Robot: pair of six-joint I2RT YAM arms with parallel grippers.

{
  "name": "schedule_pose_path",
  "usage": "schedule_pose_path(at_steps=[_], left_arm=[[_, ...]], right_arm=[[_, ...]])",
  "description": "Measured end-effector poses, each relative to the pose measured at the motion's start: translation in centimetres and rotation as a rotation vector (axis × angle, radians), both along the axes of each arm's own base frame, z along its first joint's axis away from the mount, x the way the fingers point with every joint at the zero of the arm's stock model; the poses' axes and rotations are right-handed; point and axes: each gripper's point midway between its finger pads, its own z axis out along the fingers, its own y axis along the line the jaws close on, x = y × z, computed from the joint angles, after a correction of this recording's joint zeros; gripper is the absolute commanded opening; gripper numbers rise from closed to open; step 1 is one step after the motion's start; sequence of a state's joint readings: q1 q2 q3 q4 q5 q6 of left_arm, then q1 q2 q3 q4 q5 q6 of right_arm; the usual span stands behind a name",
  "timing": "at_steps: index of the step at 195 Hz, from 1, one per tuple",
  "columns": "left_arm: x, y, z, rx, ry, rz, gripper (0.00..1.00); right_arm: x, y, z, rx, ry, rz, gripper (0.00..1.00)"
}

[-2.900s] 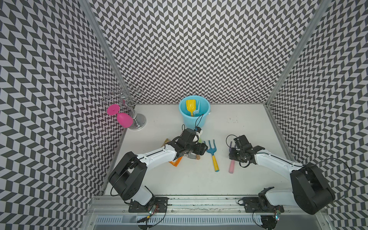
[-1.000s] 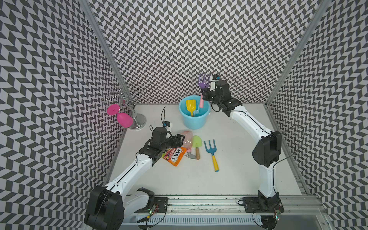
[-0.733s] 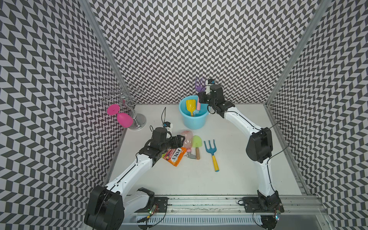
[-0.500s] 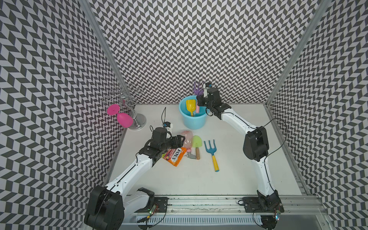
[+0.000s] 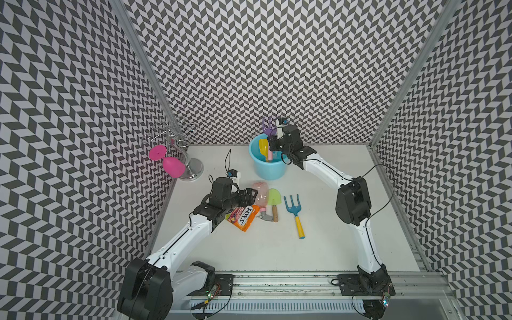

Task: Organize the gardening tools
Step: Place the gardening tool in the container, then pick up the gardening tool from the center of the board.

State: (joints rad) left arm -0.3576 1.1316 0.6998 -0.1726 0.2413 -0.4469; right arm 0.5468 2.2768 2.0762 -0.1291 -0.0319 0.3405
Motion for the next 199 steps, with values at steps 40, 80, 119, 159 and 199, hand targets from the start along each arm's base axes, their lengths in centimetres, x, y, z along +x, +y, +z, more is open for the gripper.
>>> schedule_pose_path(at_steps=[40,80,119,159,199], left_arm=[[0.0,0.0,0.0,0.0,0.0,0.0,0.81],[0.0,0.0,0.0,0.001,0.0,0.0,0.81],[0.0,0.0,0.0,0.001,-0.001,-0.001,0.81],[0.0,0.0,0.1,0.002,-0.005,-0.005,0.81],[-0.1,-0.4,0.5,-0.003,-0.011,-0.023,0.78]], right_arm=[[0.1,0.0,0.0,-0.004,-0.004,-0.004,0.26],[0.0,-0.1,-0.3,-0.01,-0.002,-0.003,0.28],[-0.5,-0.4,-1.9,-0.033,0.029,-0.001,0.34],[-1.4,-0.9,-0.7,-0.037,0.023,0.002,0.39],[-3.3,-2.0,3.6,-0.011,-0.028,0.009,0.44]])
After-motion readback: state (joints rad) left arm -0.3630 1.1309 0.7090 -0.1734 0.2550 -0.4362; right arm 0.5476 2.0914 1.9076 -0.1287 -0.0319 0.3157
